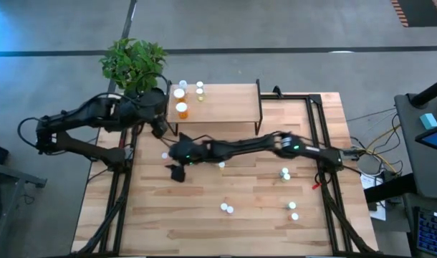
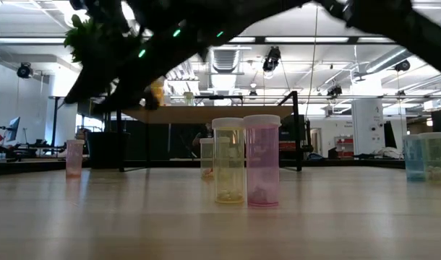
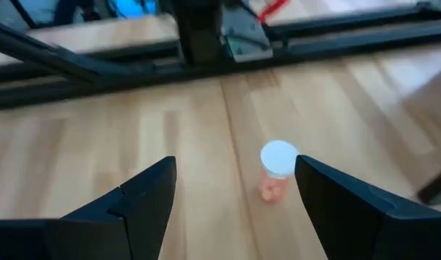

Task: Pick and place medicine bottles onto shelf by color
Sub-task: Put the pink pill bottle on the shelf

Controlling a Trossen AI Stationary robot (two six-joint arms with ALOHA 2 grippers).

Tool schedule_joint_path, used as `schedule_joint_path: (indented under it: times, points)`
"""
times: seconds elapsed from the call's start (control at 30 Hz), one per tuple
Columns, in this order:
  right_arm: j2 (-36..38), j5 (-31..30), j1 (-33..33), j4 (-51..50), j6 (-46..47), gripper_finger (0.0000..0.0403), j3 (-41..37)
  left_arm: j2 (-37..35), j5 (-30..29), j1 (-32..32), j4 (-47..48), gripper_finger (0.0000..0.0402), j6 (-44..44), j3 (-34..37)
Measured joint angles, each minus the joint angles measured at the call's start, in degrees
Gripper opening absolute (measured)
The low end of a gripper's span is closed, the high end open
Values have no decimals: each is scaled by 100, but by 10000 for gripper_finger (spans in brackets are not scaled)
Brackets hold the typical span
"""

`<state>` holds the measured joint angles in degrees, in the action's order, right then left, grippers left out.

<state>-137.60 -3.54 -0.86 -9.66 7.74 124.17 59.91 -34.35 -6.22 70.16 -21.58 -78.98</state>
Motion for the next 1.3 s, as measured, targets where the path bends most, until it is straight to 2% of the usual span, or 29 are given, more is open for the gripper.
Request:
schedule_joint_path:
  times: [0.1, 0.13, 0.2, 0.3, 0.4, 0.73, 0.9, 1.07, 1.2, 1.3]
  points:
    - [-844, -138, 13, -341, -19, 272, 1068, -122, 0, 0, -4, 235, 277, 80]
    - [-1003, -169, 16, -124, -26, 272, 1088, -154, 0, 0, -6, 235, 377, 104]
    - [-968, -299, 43, 492, 203, 272, 718, -206, 1, 0, -6, 235, 408, 154]
    - [-873, -416, 99, 420, 680, 272, 412, -252, 51, -4, -15, 235, 397, 189]
    - [-939, -414, 139, 285, 546, 272, 294, -314, 230, 4, -22, 235, 389, 288]
    - [-903, -169, 248, 301, 24, 269, 297, -214, 314, 4, -13, 235, 88, 424]
    - [-686, -34, 288, -340, -365, 259, 297, -198, 908, 4, 197, 235, -320, 679]
    - [-72, 91, 336, -1655, -1007, 242, 292, -196, 2028, 13, 287, 235, -913, 1349]
    - [474, 979, 399, -2219, -1126, 228, 122, -89, 2712, 13, 95, 235, -1220, 1949]
    - [949, 1127, 459, -2348, -1187, 220, -215, 79, 2849, 17, -375, 235, -1257, 2396]
